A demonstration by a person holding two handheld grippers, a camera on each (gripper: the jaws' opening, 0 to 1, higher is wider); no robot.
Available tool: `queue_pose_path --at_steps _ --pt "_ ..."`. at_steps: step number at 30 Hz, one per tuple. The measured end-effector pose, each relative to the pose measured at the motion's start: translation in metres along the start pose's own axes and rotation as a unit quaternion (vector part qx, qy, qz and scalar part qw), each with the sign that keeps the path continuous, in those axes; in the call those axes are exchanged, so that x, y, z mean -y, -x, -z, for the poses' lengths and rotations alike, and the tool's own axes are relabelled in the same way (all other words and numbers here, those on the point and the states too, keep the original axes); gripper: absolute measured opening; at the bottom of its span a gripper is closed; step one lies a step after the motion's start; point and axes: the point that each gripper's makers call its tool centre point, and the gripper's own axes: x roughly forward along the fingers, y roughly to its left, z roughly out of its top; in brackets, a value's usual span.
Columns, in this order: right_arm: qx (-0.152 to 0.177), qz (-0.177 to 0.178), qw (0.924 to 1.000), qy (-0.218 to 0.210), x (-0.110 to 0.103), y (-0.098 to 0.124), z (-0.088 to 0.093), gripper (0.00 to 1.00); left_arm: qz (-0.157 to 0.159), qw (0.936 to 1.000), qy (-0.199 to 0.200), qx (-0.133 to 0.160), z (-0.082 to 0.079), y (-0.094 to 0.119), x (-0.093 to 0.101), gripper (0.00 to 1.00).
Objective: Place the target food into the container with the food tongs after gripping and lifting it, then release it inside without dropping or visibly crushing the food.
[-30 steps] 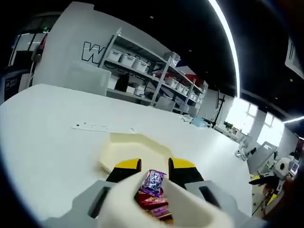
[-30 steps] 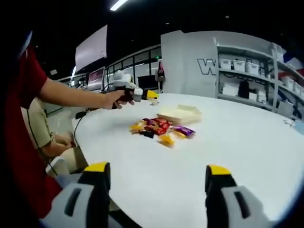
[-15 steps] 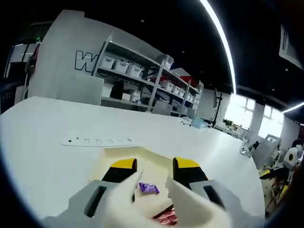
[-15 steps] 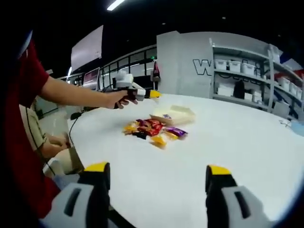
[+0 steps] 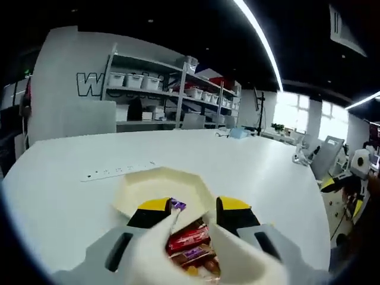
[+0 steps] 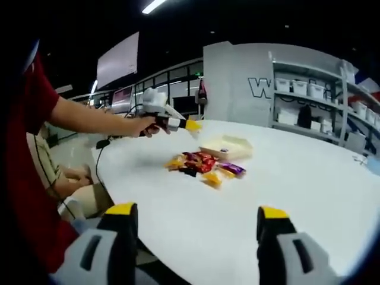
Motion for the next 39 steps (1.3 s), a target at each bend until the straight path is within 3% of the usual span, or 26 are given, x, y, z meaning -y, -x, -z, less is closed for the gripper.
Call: queue_pose_path --at_steps 7,15,17,21,29,39 --pt "-0.004 -0.006 0.9999 0.011 -0.012 0.004 0.001 0.81 0.001 0.9997 0.01 -0.021 0.032 0.021 0.009 0.28" --pt "-0.012 -0.016 0.9997 0.015 -0.024 0.002 0.004 0.81 0.009 0.9993 0.009 -0.035 0.049 0.034 0.02 0.28" --pt "-0.014 -0.017 0.9996 0.017 -0.025 0.001 0.004 0.81 0.03 0.9989 0.008 -0.035 0.048 0.032 0.031 0.28" --pt "-0.017 -0.022 0.9994 0.02 -0.029 0.0 0.005 0.8 0.04 0.9984 0.004 -0.039 0.051 0.022 0.041 0.28" --pt "-0.023 -0.026 0.9993 0.017 -0.03 0.0 0.008 0.79 0.078 0.9947 0.018 -0.064 0.073 0.006 0.07 0.28" --pt "-0.025 -0.027 0.9992 0.017 -0.027 0.0 0.013 0.78 0.08 0.9941 -0.012 -0.072 0.081 -0.006 0.072 0.28"
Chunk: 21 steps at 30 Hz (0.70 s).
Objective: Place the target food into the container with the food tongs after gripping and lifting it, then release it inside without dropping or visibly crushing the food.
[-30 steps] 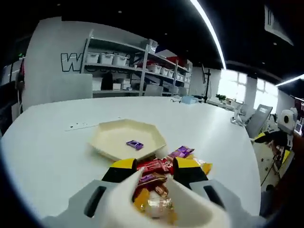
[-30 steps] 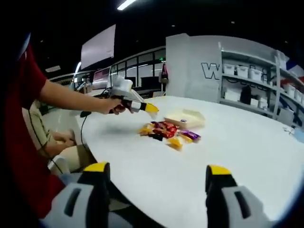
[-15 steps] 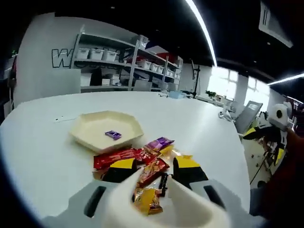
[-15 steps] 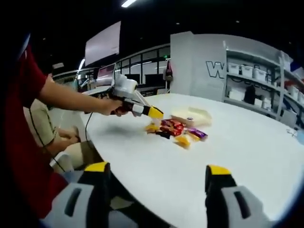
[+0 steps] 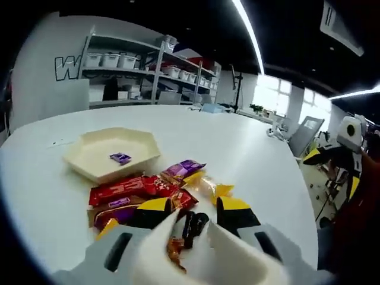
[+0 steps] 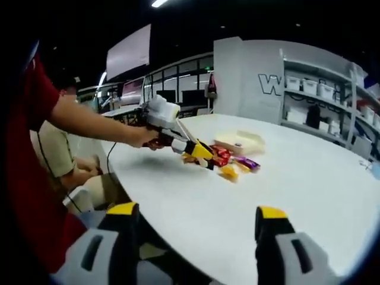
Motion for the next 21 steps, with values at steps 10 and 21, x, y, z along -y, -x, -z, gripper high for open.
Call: queue_pose_path --at_steps 10,21 --pt "-0.001 -0.002 0.9999 -0.01 0.006 -0.001 0.003 0.78 0.001 0.9999 -0.013 0.0 0.001 -0.003 0.011 0.29" --pt "-0.012 -0.001 0.9999 -0.011 0.012 -0.006 0.007 0.76 0.0 0.996 0.089 -0.004 0.005 -0.01 0.003 0.22"
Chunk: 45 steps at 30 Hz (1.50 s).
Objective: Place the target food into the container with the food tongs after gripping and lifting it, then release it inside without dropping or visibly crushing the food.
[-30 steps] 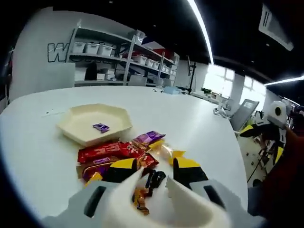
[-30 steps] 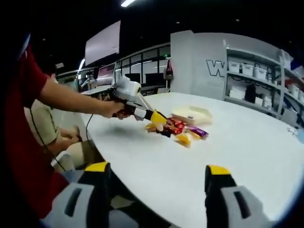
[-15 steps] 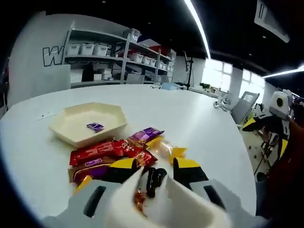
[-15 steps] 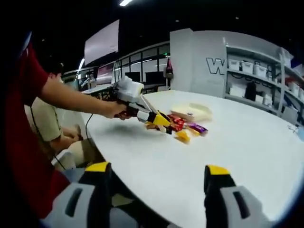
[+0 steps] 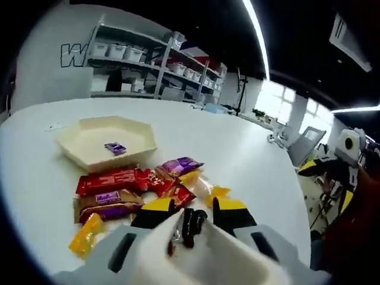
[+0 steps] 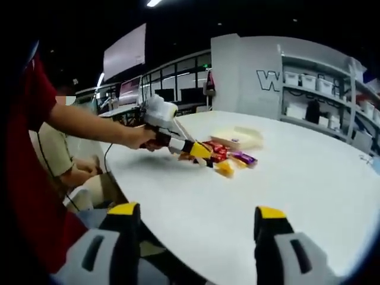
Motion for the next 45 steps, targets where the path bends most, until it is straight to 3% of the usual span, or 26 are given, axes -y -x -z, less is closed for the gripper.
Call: queue_pose_path --at_steps 1,4,11,14,16,23,32,45 --pt "-0.002 0.0 1.0 0.001 0.0 0.0 0.001 0.76 -0.002 0.9998 0.019 0.0 0.0 0.0 -0.002 0.22" --pt "-0.007 0.001 1.0 0.002 0.002 -0.001 0.003 0.76 -0.001 0.9997 0.024 -0.006 0.0 0.001 -0.001 0.2" --pt "-0.002 0.002 1.0 0.001 0.004 0.0 0.0 0.76 -0.005 0.9996 -0.009 -0.026 -0.003 0.007 0.002 0.2" --pt "0.001 0.003 1.0 0.002 0.004 0.001 -0.002 0.76 0.0 0.9997 -0.017 -0.018 -0.009 0.014 0.005 0.2" --pt "0.001 0.003 1.0 0.001 0.004 0.001 0.0 0.75 -0.001 0.999 -0.044 0.003 -0.018 0.019 0.006 0.2" --pt "-0.015 0.004 0.9999 -0.003 0.005 -0.002 0.013 0.75 0.0 0.9988 -0.042 0.026 -0.042 0.031 0.003 0.21" --pt "0.011 0.022 0.9996 -0.015 0.013 -0.001 0.006 0.83 -0.027 0.9981 -0.025 0.049 -0.068 0.028 -0.028 0.21" --pt "0.008 0.047 0.9984 -0.03 0.03 0.007 0.013 0.83 -0.057 0.997 -0.016 0.05 -0.095 0.002 -0.075 0.21"
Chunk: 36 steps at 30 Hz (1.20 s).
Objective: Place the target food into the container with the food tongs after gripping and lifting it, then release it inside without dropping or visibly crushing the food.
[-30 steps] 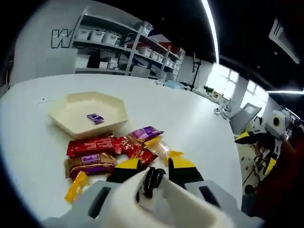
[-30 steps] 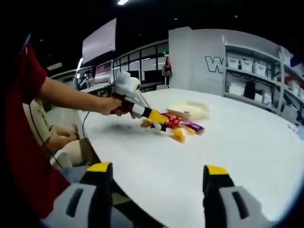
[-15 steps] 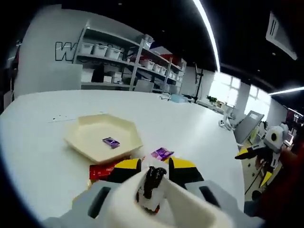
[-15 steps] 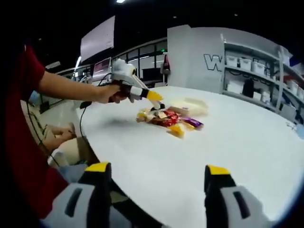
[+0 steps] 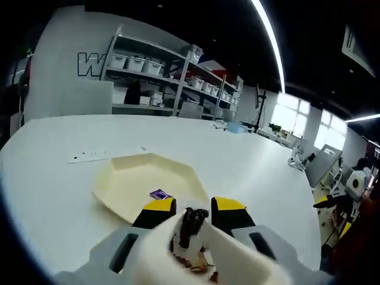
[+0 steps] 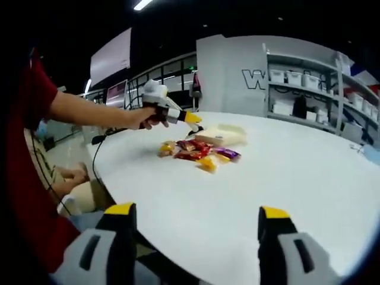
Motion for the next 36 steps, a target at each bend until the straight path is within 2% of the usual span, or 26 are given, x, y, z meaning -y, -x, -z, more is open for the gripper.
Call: queue_pose_path --at_steps 4,7,11,13,14,15,16,17,19,21,26,30,33,36 --pt "-0.001 0.005 1.0 -0.003 0.006 0.0 0.0 0.83 -0.013 0.9999 -0.009 0.005 -0.011 -0.009 -0.011 0.21" --pt "-0.003 0.007 1.0 -0.005 0.009 -0.001 0.0 0.82 -0.026 0.9996 -0.01 0.001 -0.013 -0.018 -0.018 0.22" --pt "-0.004 0.012 0.9999 -0.008 0.013 0.0 0.002 0.82 -0.017 0.9998 -0.003 0.006 -0.012 -0.017 -0.01 0.24" --pt "-0.004 0.013 0.9998 -0.013 0.016 0.0 0.004 0.82 -0.007 0.9999 -0.012 0.002 -0.008 -0.015 -0.001 0.24" --pt "-0.006 0.011 0.9998 -0.014 0.016 0.0 0.006 0.82 0.001 0.9992 -0.04 -0.002 -0.003 -0.01 0.008 0.24" --pt "-0.009 0.01 0.9998 -0.013 0.016 -0.001 0.007 0.82 0.01 0.9989 -0.047 -0.001 -0.001 -0.008 0.014 0.24" --pt "-0.011 0.009 0.9998 -0.012 0.016 -0.002 0.007 0.82 0.034 0.9981 -0.051 -0.005 0.005 -0.004 0.026 0.25" --pt "-0.011 0.008 0.9998 -0.011 0.016 -0.003 0.007 0.82 0.044 0.9973 -0.058 -0.01 0.01 -0.002 0.032 0.25" --pt "-0.011 0.004 0.9999 -0.01 0.015 -0.005 0.007 0.82 0.041 0.995 -0.086 -0.03 0.025 0.0 0.035 0.25" --pt "-0.012 0.002 0.9999 -0.006 0.013 -0.006 0.005 0.82 0.047 0.995 -0.08 -0.035 0.033 0.001 0.038 0.25" --pt "-0.008 -0.003 1.0 -0.003 0.007 -0.006 0.004 0.82 0.068 0.9942 -0.071 -0.044 0.042 0.001 0.047 0.26" --pt "-0.012 -0.002 0.9999 -0.004 0.005 -0.005 0.007 0.82 0.079 0.9909 -0.1 -0.044 0.048 -0.003 0.052 0.26" --pt "-0.013 -0.002 0.9999 -0.004 0.005 -0.003 0.008 0.81 0.083 0.9907 -0.097 -0.046 0.049 -0.007 0.051 0.27" --pt "-0.01 -0.001 0.9999 -0.006 0.005 -0.002 0.007 0.81 0.091 0.9867 -0.121 -0.059 0.059 -0.008 0.051 0.27"
